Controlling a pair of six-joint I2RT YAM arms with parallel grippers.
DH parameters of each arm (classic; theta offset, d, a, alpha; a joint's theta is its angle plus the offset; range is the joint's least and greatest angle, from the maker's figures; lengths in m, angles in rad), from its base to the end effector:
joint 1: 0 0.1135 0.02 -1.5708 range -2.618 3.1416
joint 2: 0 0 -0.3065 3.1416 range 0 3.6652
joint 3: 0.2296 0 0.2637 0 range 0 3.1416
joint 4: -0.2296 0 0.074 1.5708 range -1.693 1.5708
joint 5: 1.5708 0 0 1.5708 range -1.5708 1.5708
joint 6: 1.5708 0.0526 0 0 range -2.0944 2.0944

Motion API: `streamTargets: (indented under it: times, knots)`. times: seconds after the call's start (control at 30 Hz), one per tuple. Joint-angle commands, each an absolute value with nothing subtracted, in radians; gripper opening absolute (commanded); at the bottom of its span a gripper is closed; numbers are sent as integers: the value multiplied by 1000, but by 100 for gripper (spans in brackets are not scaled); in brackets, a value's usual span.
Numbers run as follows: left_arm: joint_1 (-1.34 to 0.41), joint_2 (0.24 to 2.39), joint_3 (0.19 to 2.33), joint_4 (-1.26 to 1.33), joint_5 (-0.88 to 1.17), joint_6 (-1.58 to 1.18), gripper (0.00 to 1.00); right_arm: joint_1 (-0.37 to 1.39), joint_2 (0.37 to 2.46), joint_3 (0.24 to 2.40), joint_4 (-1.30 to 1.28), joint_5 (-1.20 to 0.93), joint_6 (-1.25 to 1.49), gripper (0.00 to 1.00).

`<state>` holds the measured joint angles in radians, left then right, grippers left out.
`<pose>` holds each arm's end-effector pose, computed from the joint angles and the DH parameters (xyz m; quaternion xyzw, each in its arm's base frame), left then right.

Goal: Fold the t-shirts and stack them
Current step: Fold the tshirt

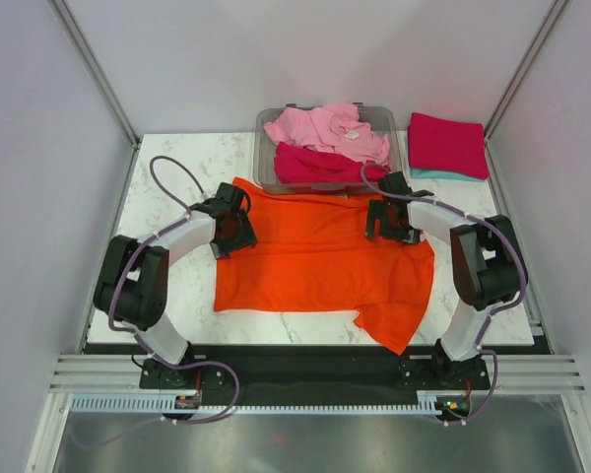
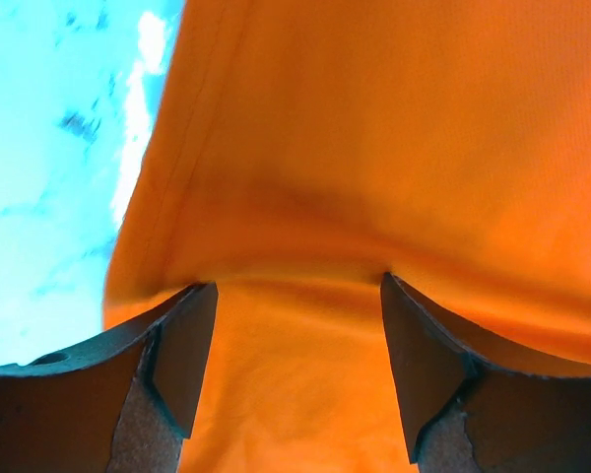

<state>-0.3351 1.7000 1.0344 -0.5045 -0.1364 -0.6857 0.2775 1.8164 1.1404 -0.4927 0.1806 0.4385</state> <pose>0.3307 -0.1076 0.1900 -0.1839 0.9604 -0.0387 0.2059 0.3696 0.0954 0.1812 0.0964 0.9713 -0.0131 0.2172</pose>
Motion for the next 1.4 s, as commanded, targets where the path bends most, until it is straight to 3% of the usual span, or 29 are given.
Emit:
streamTargets:
  times: [0.0, 0.27, 0.5, 0.63, 0.73, 0.83, 1.1, 1.37]
  knots:
    - [-336, 1486, 1005, -596, -191, -650, 75, 273, 1728, 1169, -571, 183, 390, 98]
    - [-366, 1032, 789, -843, -218, -788, 73, 273, 1383, 1144, -698, 189, 385, 98]
    - [-584, 951, 677, -989, -293, -1116, 73, 273, 1149, 1031, -749, 82, 428, 98]
    - [-601, 869, 572, -906, -336, -1164, 72, 273, 973, 896, -643, -212, 446, 98]
    - [-600, 760, 497, -862, -374, -1212, 69, 275, 884, 787, -586, -307, 488, 98]
    - [-589, 753, 453, -839, -400, -1218, 69, 275, 776, 733, -586, -336, 508, 98]
    - [-588, 822, 403, -727, -448, -1227, 67, 275, 721, 727, -638, -416, 494, 98]
    - [-588, 888, 356, -589, -457, -1203, 57, 276, 690, 654, -647, -416, 514, 98]
